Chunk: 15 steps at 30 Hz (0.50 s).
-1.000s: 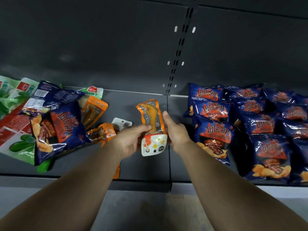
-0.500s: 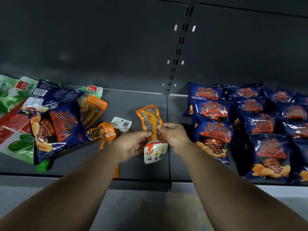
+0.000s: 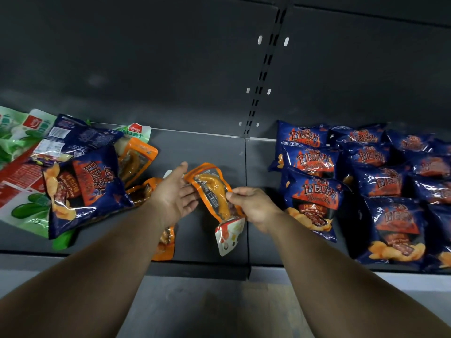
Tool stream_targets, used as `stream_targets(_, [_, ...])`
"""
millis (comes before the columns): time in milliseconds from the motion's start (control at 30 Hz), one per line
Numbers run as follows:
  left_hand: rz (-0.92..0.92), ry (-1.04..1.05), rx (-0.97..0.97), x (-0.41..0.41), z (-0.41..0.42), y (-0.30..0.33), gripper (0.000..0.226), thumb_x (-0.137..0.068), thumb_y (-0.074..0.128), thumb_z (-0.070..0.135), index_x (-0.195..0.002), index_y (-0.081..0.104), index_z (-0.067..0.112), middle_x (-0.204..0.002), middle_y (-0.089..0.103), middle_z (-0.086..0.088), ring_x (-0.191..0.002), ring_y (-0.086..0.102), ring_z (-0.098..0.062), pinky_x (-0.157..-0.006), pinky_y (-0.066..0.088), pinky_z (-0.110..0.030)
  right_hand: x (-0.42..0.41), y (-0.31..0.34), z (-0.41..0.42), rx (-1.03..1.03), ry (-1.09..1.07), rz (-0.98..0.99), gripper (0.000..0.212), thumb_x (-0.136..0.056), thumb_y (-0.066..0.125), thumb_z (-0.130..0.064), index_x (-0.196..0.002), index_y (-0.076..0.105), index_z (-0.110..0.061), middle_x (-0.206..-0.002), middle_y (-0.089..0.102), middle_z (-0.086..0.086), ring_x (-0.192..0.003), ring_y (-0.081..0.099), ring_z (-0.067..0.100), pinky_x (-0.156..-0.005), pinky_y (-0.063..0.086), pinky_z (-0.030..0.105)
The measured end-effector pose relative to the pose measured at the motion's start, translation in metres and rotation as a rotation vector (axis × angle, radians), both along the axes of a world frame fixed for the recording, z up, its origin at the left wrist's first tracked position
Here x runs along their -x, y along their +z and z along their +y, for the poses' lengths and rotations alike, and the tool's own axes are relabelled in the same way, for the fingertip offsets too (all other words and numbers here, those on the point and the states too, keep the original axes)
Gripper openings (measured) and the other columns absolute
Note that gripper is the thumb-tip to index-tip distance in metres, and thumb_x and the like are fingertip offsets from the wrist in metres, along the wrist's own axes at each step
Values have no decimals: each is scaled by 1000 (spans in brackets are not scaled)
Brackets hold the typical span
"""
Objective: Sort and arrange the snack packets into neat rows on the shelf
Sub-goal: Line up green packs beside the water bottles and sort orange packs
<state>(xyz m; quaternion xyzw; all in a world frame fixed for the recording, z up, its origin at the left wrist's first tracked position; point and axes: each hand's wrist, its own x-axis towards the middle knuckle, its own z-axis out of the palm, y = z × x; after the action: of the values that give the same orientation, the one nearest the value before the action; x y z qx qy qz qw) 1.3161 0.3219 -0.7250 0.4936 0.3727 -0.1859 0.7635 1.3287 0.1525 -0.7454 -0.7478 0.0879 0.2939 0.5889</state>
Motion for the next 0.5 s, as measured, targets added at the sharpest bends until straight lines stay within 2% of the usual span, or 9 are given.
stream_targets(100, [20,57,27,-1,-4,-1,43,-93,49,49,-111,60,12,-102,66,-4,-95,60,-17,-84,41,-33,3,-1,0,2,17,9,11,-92,60,-19,-83,66,-20,-96,71,9,-95,67,23,-92,52,37])
stream_targets(300, [60,95,17,-2,-8,-1,28,-94,53,42,-99,61,16,-96,69,-3,-86,63,-15,-64,43,-29,3,2,-1,3,69,-1,9,-92,60,-21,-86,67,-20,-95,71,6,-93,68,21,-93,52,37])
stream_targets(500, [70,89,3,-3,-8,1,22,-91,61,34,-100,63,14,-91,71,-3,-80,65,-14,-63,46,-27,5,1,0,-6,55,5,10,-91,62,-20,-83,67,-21,-89,72,5,-91,68,23,-94,51,40])
